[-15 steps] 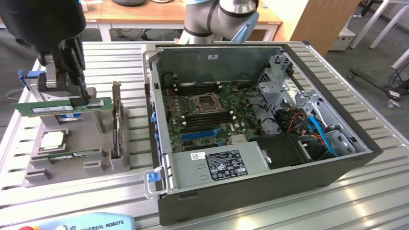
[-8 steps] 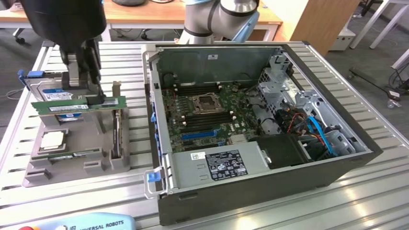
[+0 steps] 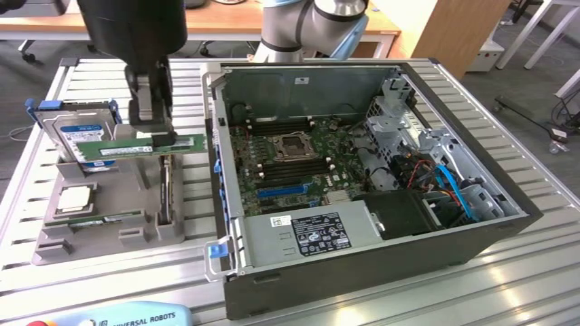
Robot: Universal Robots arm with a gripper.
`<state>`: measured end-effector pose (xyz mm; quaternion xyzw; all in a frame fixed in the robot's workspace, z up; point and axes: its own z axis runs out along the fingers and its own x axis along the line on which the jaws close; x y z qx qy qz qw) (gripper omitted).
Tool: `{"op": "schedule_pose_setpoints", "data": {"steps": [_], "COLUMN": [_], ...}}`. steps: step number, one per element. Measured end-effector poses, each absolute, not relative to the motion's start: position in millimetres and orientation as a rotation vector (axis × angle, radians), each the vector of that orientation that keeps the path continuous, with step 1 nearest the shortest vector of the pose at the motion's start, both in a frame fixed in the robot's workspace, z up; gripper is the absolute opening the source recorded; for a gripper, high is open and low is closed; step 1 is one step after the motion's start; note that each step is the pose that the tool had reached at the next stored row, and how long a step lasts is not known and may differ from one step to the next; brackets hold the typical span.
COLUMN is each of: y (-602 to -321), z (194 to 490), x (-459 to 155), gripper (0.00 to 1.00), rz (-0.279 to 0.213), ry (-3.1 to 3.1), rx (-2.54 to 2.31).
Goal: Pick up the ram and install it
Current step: 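Pick up the ram and move it above insertion slot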
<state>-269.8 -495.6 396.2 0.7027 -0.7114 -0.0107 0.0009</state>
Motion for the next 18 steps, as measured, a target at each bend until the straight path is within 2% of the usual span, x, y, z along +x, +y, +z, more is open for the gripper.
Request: {"op": "schedule_pose_setpoints", "data": {"steps": [18], "y": [-495.5], "z": [396.1], "x": [-199.6], "gripper": [0.12], "rz": [-0.034], "ry": [-2.231], "rx": [2.209]}}
